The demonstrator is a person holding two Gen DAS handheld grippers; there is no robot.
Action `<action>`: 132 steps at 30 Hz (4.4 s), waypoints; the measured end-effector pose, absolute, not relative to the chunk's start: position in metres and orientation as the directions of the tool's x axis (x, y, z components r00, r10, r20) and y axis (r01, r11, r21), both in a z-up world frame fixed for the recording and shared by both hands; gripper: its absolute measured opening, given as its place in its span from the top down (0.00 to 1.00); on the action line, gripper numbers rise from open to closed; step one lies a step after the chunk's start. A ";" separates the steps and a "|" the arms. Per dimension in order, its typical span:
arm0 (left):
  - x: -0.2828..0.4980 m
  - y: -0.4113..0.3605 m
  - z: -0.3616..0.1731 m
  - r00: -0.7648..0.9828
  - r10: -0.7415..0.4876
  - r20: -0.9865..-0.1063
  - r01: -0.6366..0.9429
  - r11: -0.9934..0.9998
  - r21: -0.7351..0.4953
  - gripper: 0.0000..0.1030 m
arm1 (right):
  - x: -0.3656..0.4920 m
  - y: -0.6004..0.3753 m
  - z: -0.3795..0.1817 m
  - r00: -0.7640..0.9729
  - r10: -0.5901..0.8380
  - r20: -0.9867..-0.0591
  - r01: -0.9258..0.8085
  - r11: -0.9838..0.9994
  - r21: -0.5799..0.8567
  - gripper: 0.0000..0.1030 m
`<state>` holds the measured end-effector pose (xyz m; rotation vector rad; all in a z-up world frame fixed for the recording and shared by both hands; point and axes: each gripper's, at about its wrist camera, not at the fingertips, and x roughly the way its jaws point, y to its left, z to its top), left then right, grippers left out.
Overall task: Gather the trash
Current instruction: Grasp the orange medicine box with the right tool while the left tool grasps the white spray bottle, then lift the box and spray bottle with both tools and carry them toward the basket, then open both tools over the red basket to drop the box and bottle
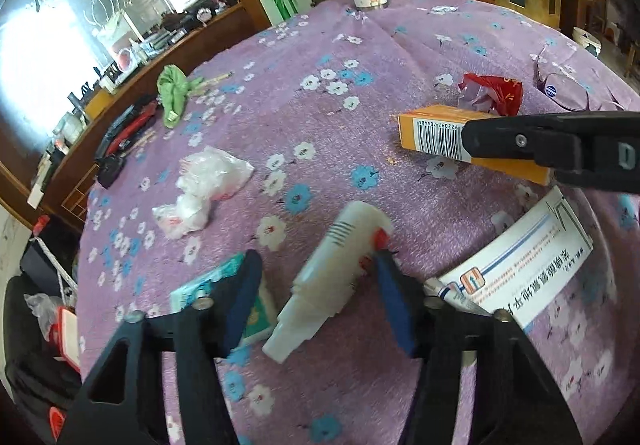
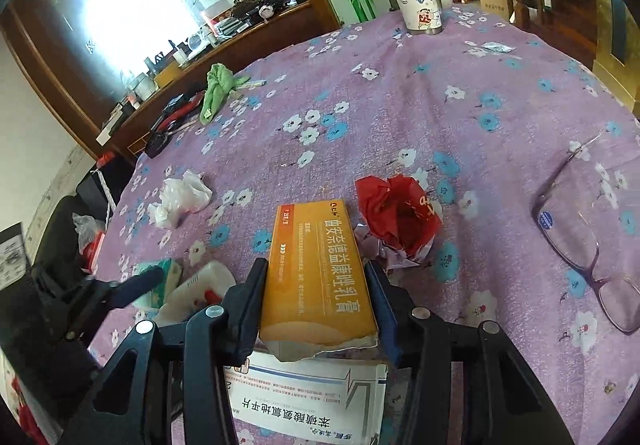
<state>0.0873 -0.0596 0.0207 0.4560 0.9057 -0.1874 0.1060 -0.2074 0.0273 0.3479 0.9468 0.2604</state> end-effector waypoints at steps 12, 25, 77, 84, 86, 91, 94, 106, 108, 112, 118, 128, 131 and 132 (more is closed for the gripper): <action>0.083 -0.041 0.018 0.606 -0.033 -0.795 0.241 0.960 0.144 0.72 | 0.108 -0.195 0.018 0.509 0.343 -0.789 -0.103 0.935 0.340 0.51; 0.061 0.001 0.043 0.757 -0.024 -0.652 0.067 0.997 0.041 0.72 | 0.093 -0.172 0.038 0.600 0.346 -0.721 -0.222 0.938 0.266 0.52; 0.016 0.039 0.066 0.787 0.055 -0.615 -0.032 0.998 0.048 0.72 | 0.038 -0.132 0.074 0.725 0.190 -0.662 -0.219 0.975 0.041 0.52; -0.018 0.062 0.069 0.787 0.086 -0.611 -0.065 0.996 0.056 0.72 | -0.001 -0.106 0.078 0.723 0.210 -0.658 -0.271 0.963 0.009 0.52; -0.028 0.069 0.071 0.790 0.093 -0.606 -0.074 0.996 0.056 0.72 | -0.010 -0.097 0.081 0.730 0.211 -0.650 -0.284 0.959 -0.008 0.52; -0.048 0.087 0.075 0.797 0.113 -0.593 -0.097 0.994 0.059 0.72 | -0.026 -0.073 0.088 0.732 0.233 -0.640 -0.324 0.946 -0.027 0.52; -0.058 0.100 0.078 0.801 0.123 -0.585 -0.117 0.992 0.048 0.72 | -0.033 -0.060 0.091 0.730 0.248 -0.637 -0.348 0.937 -0.035 0.52; -0.097 0.170 0.090 0.795 0.192 -0.576 -0.237 0.972 -0.003 0.72 | -0.039 -0.004 0.100 0.602 0.421 -0.678 -0.491 0.865 0.101 0.52; -0.105 0.187 0.092 0.792 0.212 -0.573 -0.267 0.963 -0.013 0.72 | -0.038 0.010 0.102 0.565 0.460 -0.685 -0.520 0.843 0.138 0.52; -0.119 0.224 0.094 0.779 0.254 -0.573 -0.334 0.942 -0.036 0.72 | -0.040 0.040 0.106 0.512 0.509 -0.692 -0.566 0.806 0.174 0.51; -0.139 0.288 0.088 0.741 0.326 -0.587 -0.443 0.894 -0.063 0.72 | -0.042 0.095 0.114 0.432 0.574 -0.695 -0.641 0.738 0.211 0.51; -0.174 0.381 0.077 0.667 0.421 -0.614 -0.585 0.806 -0.083 0.72 | -0.046 0.200 0.117 0.280 0.653 -0.704 -0.734 0.619 0.281 0.51; -0.175 0.394 0.074 0.656 0.429 -0.621 -0.597 0.798 -0.079 0.72 | -0.048 0.230 0.122 0.244 0.676 -0.695 -0.757 0.581 0.298 0.51; -0.175 0.397 0.073 0.654 0.430 -0.623 -0.598 0.797 -0.078 0.72 | -0.049 0.238 0.123 0.237 0.681 -0.693 -0.763 0.572 0.301 0.51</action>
